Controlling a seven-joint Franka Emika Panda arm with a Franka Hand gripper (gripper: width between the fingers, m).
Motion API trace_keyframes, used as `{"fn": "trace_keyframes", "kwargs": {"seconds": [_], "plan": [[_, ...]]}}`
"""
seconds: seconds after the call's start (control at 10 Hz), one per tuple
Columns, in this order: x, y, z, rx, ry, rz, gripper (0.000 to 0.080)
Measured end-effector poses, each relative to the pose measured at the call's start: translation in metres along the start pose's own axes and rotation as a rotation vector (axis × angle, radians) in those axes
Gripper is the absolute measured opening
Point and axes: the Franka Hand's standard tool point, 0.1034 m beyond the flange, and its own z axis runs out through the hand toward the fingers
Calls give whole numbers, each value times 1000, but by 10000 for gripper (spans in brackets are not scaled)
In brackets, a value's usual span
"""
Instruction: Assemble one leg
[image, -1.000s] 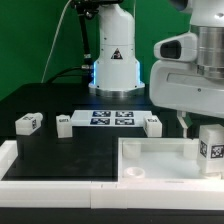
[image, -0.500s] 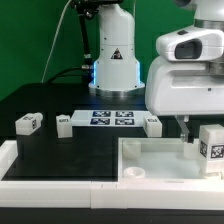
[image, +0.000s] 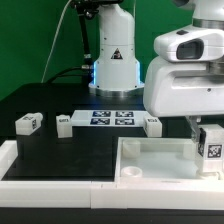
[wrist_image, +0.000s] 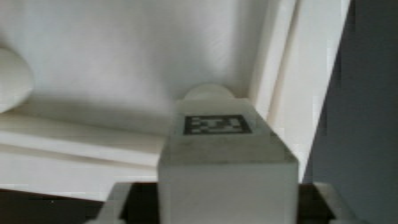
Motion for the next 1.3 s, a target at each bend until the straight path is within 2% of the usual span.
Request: {"fn": "trace_keyframes", "kwargs": {"seconds": [0.2, 0.6, 0.8, 1.0, 1.1, 1.2, 1.3], "plan": [[-2, -2, 2, 27, -10, 436, 291], [0, 0, 2, 30, -19, 983, 291], [0, -1, 2, 22, -18, 1307, 292], [0, -1, 2, 22, -20, 1500, 292], [0, -1, 2, 22, -20, 1479, 292], [0, -1, 2, 23, -20, 1452, 447], [0, -2, 2, 23, -20, 1448, 447]]}}
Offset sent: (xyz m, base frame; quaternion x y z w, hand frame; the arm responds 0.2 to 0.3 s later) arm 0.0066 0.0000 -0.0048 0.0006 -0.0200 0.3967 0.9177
